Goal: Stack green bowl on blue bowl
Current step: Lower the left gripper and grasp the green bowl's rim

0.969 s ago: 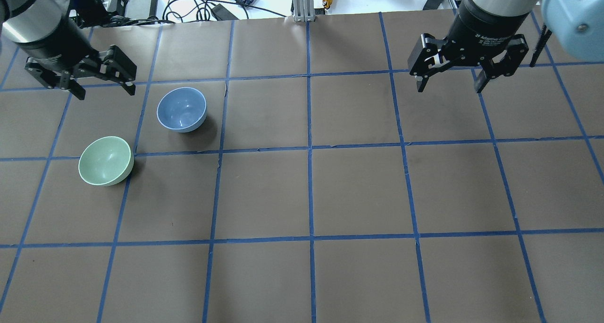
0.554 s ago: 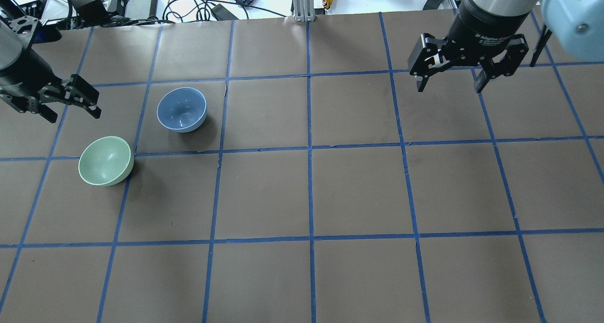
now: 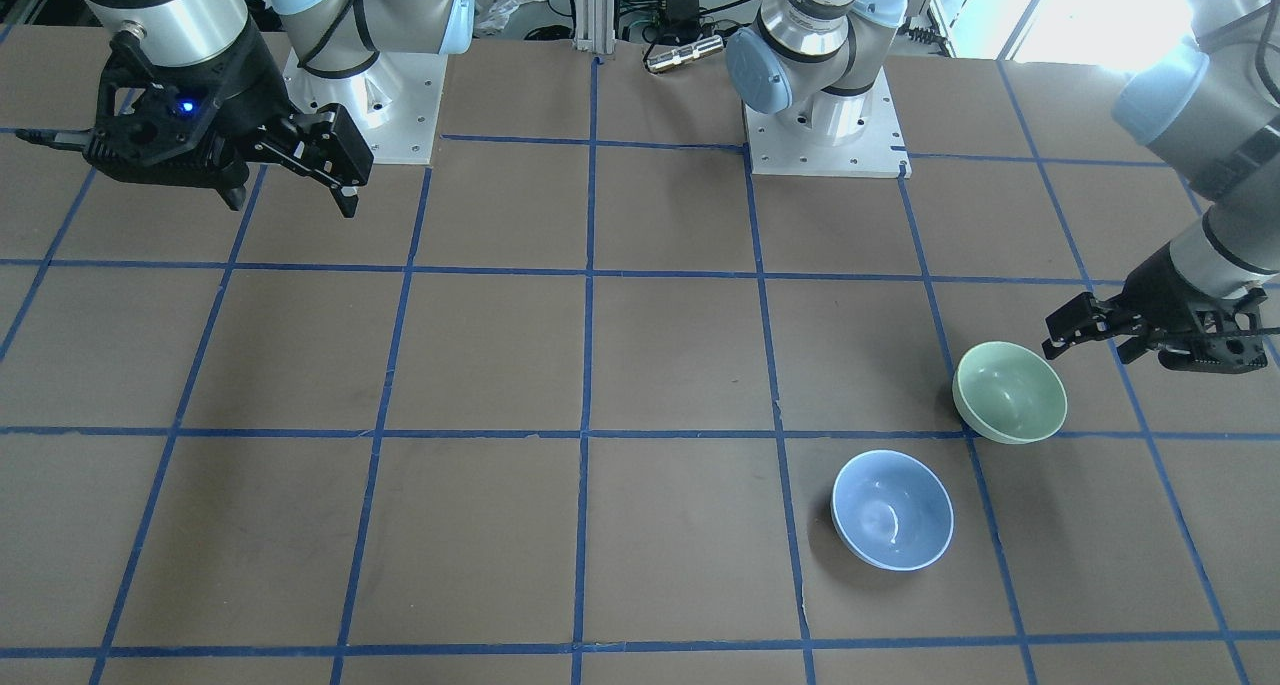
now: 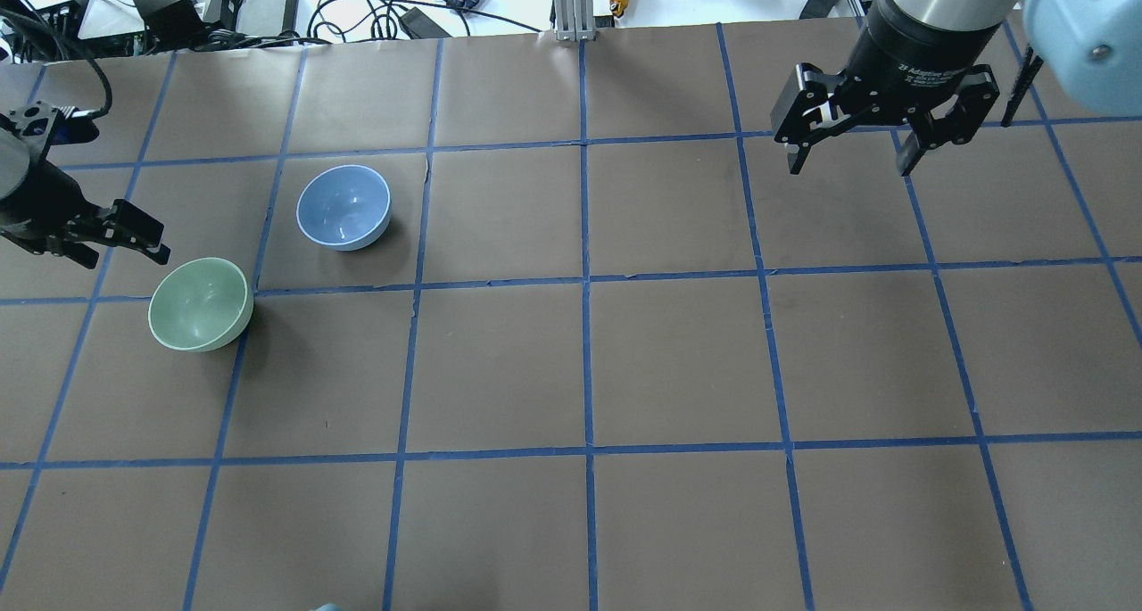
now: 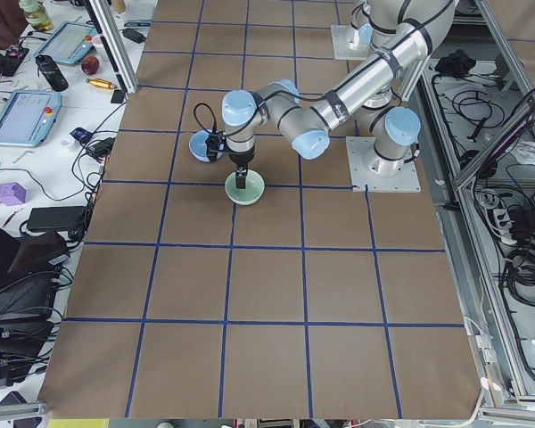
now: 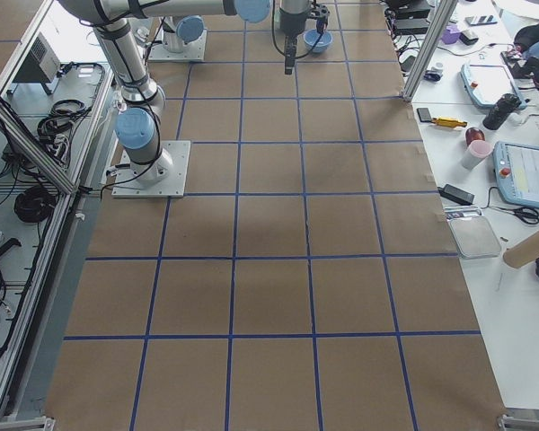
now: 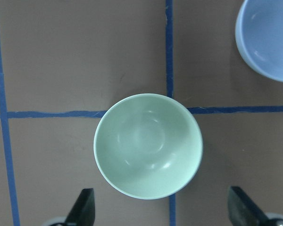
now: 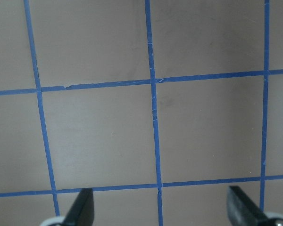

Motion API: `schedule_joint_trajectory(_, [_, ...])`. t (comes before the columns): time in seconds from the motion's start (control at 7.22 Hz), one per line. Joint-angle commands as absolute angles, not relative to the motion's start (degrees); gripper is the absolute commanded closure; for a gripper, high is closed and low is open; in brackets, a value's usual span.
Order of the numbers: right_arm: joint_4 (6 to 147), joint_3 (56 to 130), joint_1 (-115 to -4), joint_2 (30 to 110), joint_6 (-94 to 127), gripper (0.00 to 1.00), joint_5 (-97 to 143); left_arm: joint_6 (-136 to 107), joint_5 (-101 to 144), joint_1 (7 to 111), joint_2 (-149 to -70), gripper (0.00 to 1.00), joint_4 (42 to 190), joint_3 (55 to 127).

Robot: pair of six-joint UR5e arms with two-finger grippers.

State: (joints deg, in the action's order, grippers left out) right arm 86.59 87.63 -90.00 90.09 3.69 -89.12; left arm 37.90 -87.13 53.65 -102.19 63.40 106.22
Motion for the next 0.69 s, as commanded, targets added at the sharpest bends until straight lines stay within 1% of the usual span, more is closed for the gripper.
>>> schedule_joint_trajectory(0.0, [86.57,87.71,-90.00,90.09,3.69,0.00,-89.12,40.87,-85.27,51.16,-106.16,0.02,59.26,107.22])
schedule_joint_trajectory(0.42, [86.57,87.63,-90.00,90.09,3.69,0.00,-89.12,40.43,-82.71,51.15,-109.76,0.02,57.04,107.58])
schedule_joint_trajectory(0.55, [86.66,87.63,-90.00,90.09,3.69,0.00,-89.12,40.86,-82.71,51.07,-110.21,0.07,57.04,107.93])
